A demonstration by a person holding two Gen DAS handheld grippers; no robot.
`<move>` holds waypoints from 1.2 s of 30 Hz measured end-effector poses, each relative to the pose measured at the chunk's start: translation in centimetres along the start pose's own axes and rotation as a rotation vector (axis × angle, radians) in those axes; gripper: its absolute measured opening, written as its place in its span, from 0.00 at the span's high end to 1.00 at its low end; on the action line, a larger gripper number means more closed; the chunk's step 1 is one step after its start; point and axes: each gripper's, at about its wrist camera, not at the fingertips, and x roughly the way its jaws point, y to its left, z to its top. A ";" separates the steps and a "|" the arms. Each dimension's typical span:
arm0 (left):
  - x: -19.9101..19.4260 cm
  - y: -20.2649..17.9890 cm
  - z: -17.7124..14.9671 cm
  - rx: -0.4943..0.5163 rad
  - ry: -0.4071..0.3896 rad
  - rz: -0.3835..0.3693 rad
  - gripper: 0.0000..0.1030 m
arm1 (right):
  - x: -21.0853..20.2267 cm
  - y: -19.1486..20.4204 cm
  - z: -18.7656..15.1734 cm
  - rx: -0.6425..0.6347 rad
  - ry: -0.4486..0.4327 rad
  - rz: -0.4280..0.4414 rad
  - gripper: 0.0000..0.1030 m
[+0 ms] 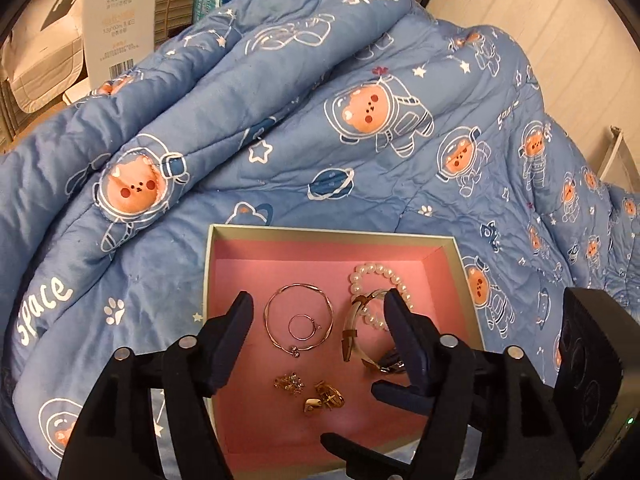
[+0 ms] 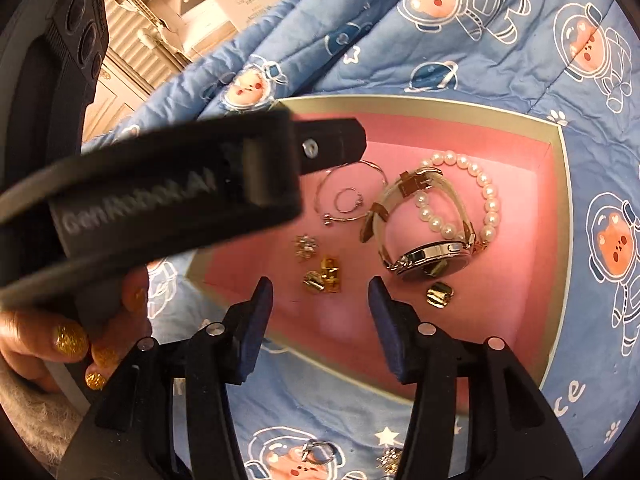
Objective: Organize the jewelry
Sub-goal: 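Lower both rings into the box and open both tools, withdraw, then move the right tool to a gold charm while the left tool approaches a silver ring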
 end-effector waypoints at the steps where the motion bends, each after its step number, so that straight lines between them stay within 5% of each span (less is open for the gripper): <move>1: -0.6 0.2 -0.1 -0.008 -0.016 -0.006 0.24 | -0.4 0.2 -0.2 -0.004 -0.014 0.009 0.45; 8: -4.6 1.0 -3.4 -0.016 -0.112 0.012 0.08 | -3.8 0.7 -2.8 -0.048 -0.114 0.016 0.45; 18: -7.5 3.5 -11.7 -0.097 -0.160 -0.039 0.07 | -8.4 -1.8 -7.6 -0.094 -0.226 -0.169 0.45; 27: -7.3 -0.6 -16.7 0.068 -0.143 0.050 0.07 | -8.8 -3.6 -11.4 -0.111 -0.191 -0.238 0.45; 36: -6.1 -3.0 -19.9 0.121 -0.123 0.046 0.07 | -7.8 -3.3 -13.5 -0.140 -0.167 -0.242 0.45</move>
